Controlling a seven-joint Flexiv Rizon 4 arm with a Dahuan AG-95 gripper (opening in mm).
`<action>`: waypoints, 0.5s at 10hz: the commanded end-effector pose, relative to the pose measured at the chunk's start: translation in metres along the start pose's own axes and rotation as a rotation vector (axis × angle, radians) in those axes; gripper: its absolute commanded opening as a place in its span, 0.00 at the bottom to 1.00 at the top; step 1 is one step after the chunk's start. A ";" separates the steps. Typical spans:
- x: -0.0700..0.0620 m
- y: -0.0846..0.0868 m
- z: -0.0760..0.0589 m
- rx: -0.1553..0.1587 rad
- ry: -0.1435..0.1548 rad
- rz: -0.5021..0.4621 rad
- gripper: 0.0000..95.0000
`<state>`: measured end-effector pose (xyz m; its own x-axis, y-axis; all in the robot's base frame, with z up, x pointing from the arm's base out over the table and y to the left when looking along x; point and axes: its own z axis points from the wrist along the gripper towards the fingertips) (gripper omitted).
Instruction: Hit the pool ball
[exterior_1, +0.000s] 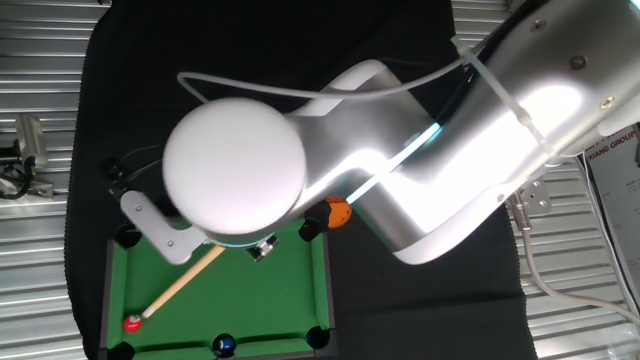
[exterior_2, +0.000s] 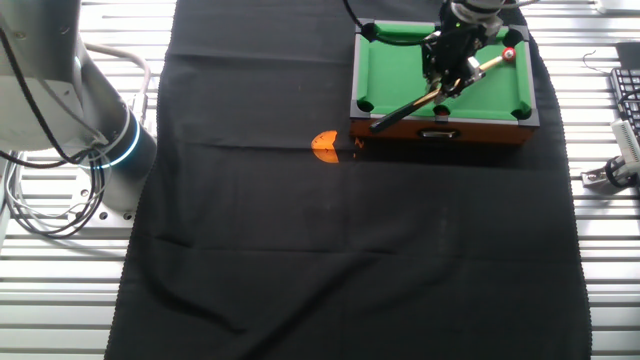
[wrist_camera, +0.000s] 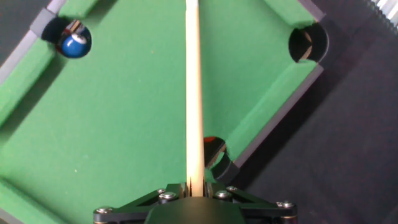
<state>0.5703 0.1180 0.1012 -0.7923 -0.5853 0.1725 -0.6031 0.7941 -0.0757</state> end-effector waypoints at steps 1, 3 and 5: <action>-0.003 0.001 -0.001 0.000 0.002 0.005 0.00; -0.009 0.005 -0.001 0.003 0.005 0.013 0.00; -0.013 0.006 -0.002 0.006 0.012 0.017 0.00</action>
<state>0.5779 0.1317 0.1004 -0.8017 -0.5685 0.1846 -0.5894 0.8032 -0.0860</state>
